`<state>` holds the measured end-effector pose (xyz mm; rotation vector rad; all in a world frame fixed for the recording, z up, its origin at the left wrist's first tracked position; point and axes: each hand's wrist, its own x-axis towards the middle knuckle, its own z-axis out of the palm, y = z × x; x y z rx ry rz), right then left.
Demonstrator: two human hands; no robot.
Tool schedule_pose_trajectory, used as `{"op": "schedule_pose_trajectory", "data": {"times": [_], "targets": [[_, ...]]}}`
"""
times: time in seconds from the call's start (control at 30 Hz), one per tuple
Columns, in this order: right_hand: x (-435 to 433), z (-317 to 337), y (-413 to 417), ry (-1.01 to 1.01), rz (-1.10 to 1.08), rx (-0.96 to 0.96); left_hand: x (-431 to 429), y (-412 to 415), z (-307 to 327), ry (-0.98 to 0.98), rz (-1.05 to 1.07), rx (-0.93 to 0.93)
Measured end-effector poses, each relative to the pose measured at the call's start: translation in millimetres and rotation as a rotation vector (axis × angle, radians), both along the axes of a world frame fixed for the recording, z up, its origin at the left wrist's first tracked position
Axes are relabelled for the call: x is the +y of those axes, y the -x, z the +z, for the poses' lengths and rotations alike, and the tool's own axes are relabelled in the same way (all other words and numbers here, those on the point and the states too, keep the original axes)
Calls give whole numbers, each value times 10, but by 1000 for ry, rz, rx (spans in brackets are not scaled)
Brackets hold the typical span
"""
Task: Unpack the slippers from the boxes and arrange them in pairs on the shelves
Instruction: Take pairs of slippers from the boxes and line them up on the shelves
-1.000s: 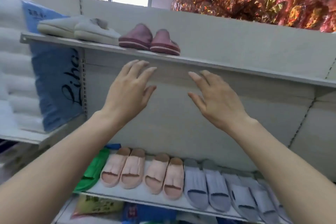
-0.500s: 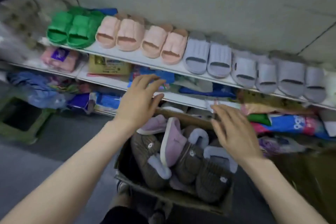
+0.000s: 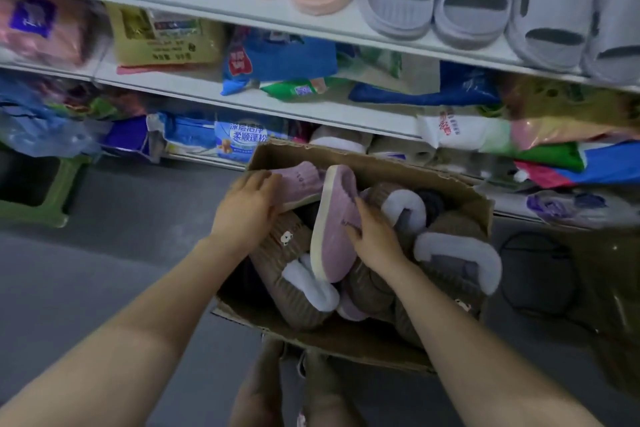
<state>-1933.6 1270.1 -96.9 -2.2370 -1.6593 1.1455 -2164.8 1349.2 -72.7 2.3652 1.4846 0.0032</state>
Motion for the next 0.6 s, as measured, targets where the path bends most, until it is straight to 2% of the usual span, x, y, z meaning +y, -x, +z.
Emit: {"op": "schedule_pose_trajectory", "data": {"times": [0.1,0.17,0.27,0.37,0.43,0.5,0.53,0.6], "targets": [[72,-14,69,-2,-22,12,132,-64,-172,77,-23,104],[71,126,83,-114,-39,12,148,-79,-235,94,-15,170],[-11,379,34,-374,2,-175,163,-70,-280,22,-2,204],[-130,422,-99,-400,39,-383,142,-81,-231,7,-4,167],[-211,282,-185,-272,53,-332,78,-90,-173,16,7,164],[-292,162,-214,-147,22,-149,4,-87,-113,20,23,157],[-323,133,-216,-142,-10,-86,-33,-85,-67,25,34,154],[-380,104,-222,-218,-81,-92,-133,-94,60,3,44,149]]}}
